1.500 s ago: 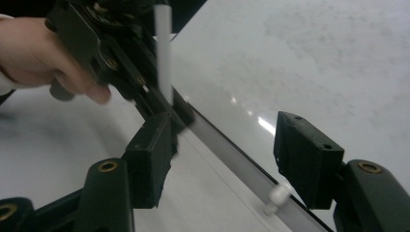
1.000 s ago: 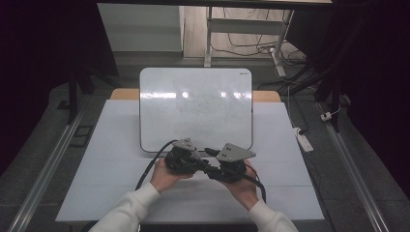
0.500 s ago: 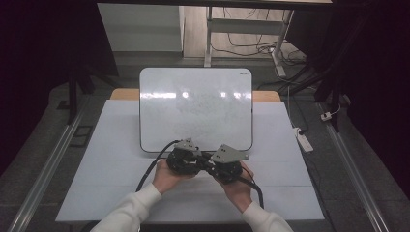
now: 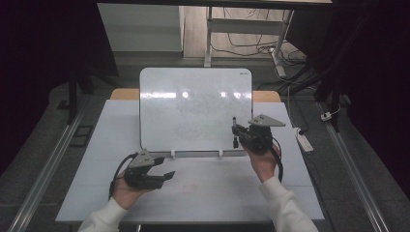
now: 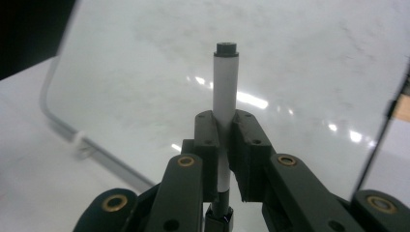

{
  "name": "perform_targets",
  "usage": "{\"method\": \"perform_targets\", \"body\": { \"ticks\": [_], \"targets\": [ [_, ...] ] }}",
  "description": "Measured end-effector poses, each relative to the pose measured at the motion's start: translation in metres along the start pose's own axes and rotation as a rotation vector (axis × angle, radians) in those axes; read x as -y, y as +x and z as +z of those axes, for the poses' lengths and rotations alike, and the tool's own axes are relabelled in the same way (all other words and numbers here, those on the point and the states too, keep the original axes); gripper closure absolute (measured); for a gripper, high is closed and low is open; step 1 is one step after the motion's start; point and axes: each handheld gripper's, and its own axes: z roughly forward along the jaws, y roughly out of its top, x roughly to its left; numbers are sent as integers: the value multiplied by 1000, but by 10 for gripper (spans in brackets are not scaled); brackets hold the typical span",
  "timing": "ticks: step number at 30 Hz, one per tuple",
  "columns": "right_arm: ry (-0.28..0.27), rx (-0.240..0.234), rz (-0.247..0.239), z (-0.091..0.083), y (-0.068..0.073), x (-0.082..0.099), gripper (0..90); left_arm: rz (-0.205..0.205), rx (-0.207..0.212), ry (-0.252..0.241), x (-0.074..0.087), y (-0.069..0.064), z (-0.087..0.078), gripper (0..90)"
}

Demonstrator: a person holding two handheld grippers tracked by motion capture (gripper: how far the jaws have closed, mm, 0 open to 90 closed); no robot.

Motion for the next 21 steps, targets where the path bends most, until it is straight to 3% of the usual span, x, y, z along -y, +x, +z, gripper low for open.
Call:
{"method": "perform_targets", "body": {
  "ticks": [5,10,21],
  "targets": [
    [61,52,37,23,-19,-4,809,-45,-35,-15,18,13,-17,347],
    [84,83,76,40,-31,-2,807,-52,-64,-4,26,19,-23,349],
    [101,157,28,56,-29,2,799,-39,-81,15,31,21,-24,358]
  ]
}}
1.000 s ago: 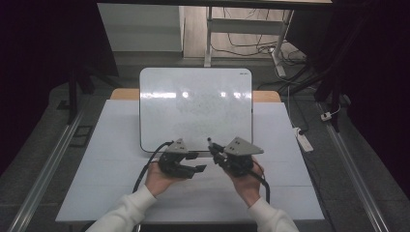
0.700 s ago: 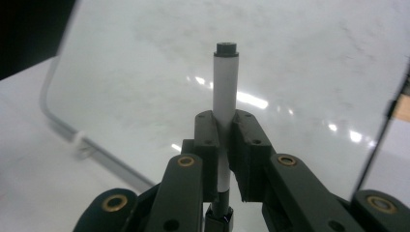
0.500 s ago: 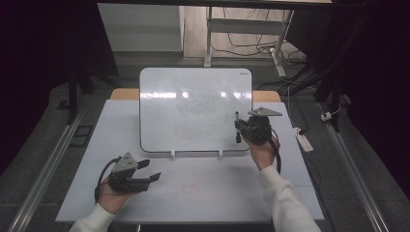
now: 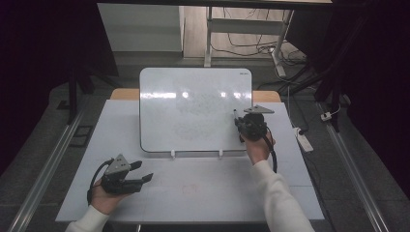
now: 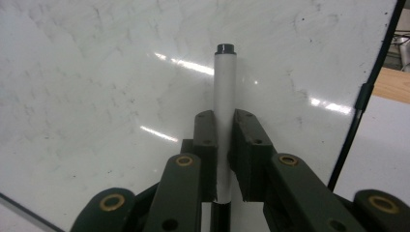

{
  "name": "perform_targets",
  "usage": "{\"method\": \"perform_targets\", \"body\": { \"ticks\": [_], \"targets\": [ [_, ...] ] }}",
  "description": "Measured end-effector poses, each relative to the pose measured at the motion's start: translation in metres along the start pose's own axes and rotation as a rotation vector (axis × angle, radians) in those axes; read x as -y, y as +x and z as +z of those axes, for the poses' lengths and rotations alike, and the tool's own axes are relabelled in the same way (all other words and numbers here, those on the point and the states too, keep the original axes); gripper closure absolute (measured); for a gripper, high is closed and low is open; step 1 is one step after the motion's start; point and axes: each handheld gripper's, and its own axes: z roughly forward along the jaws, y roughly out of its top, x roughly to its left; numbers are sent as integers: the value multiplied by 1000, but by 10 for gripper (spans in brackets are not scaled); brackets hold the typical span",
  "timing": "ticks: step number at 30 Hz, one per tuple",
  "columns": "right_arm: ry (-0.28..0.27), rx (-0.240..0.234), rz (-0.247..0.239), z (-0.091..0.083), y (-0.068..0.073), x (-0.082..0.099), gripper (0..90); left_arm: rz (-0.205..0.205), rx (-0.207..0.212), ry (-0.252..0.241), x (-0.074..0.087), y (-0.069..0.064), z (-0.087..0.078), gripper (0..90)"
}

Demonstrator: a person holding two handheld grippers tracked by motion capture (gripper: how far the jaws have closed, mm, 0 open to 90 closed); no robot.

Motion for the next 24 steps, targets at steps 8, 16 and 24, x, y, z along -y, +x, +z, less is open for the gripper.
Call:
{"method": "perform_targets", "body": {
  "ticks": [8,16,24],
  "targets": [
    [-6,24,-30,1,2,0,746,11,2,11,1,-1,2,373],
    [-52,9,-69,-10,2,1,614,6,-6,4,2,1,0,375],
    [-152,-154,-154,-51,-3,27,419,-29,-28,0,3,6,1,324]
  ]
}}
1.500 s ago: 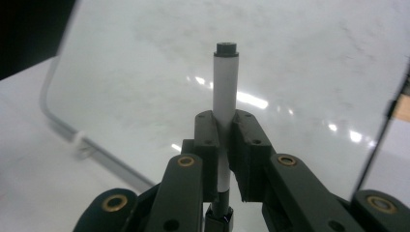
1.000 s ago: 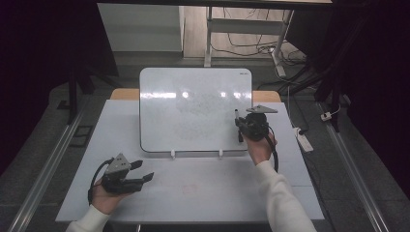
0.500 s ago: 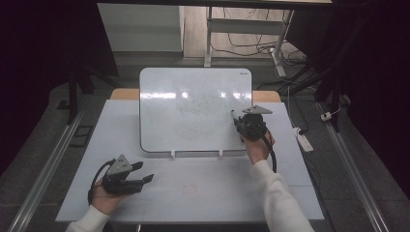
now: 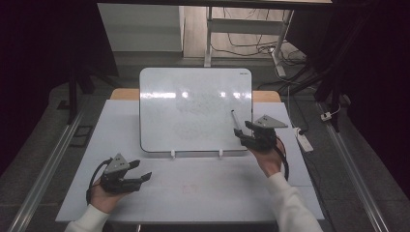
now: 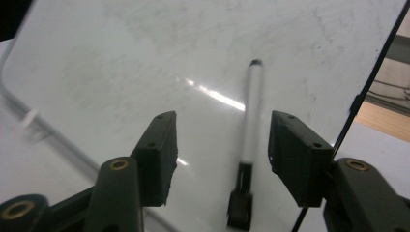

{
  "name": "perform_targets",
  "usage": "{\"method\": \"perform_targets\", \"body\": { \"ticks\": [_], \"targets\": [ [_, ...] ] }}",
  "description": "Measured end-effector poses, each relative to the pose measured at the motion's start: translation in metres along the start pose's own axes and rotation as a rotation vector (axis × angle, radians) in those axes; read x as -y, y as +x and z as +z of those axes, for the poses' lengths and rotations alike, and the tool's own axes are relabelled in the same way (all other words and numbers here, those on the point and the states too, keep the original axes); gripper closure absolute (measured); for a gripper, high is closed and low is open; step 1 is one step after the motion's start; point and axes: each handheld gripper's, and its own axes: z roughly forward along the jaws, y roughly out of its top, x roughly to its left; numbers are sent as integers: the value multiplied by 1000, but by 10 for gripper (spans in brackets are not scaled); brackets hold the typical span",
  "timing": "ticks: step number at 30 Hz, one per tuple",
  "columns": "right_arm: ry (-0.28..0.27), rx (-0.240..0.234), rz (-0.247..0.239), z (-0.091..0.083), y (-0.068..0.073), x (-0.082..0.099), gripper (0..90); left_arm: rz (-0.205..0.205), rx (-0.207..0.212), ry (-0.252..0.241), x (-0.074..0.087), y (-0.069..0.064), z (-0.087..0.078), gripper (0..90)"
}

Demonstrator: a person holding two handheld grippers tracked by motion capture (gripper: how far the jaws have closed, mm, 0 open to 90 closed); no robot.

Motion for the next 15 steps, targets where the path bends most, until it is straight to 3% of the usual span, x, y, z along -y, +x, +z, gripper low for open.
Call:
{"method": "perform_targets", "body": {
  "ticks": [7,15],
  "targets": [
    [-17,-80,-54,-41,6,34,383,-25,-2,-4,2,3,1,304],
    [19,-100,-50,-71,-7,77,381,-35,-1,-9,2,3,1,299]
  ]
}}
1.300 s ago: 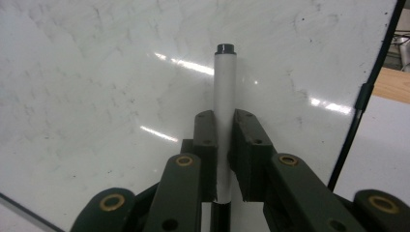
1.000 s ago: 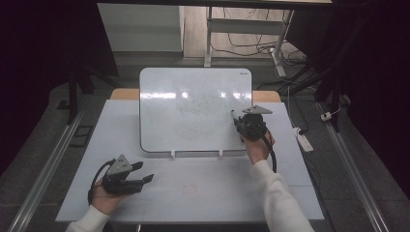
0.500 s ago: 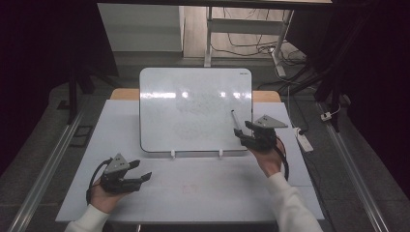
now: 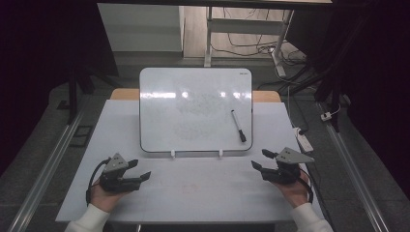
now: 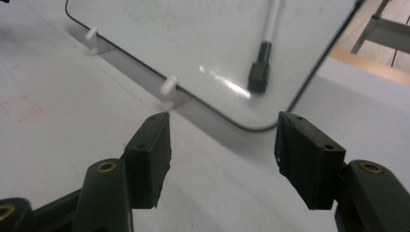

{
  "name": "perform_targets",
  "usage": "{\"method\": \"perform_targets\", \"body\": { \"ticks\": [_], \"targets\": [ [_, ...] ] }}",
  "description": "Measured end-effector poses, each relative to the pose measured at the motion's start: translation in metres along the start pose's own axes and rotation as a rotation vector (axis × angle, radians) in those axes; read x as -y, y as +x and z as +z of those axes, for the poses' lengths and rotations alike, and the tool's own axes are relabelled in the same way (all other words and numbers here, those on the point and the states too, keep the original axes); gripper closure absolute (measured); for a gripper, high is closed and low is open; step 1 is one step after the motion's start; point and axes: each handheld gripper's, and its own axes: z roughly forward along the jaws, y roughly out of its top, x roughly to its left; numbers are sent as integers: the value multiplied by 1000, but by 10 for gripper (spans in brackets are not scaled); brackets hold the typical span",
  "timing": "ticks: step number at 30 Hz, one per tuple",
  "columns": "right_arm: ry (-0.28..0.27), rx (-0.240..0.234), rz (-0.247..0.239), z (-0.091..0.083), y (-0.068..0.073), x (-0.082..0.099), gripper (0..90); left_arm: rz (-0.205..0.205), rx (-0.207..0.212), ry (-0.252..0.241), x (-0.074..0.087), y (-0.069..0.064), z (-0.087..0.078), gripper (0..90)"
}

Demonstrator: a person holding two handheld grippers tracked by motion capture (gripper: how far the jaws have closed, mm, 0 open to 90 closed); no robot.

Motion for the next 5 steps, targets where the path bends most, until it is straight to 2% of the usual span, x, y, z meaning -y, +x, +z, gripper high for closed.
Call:
{"method": "perform_targets", "body": {
  "ticks": [5],
  "targets": [
    [-10,7,11,-5,-7,9,381,5,4,-3,0,-1,0,299]
  ]
}}
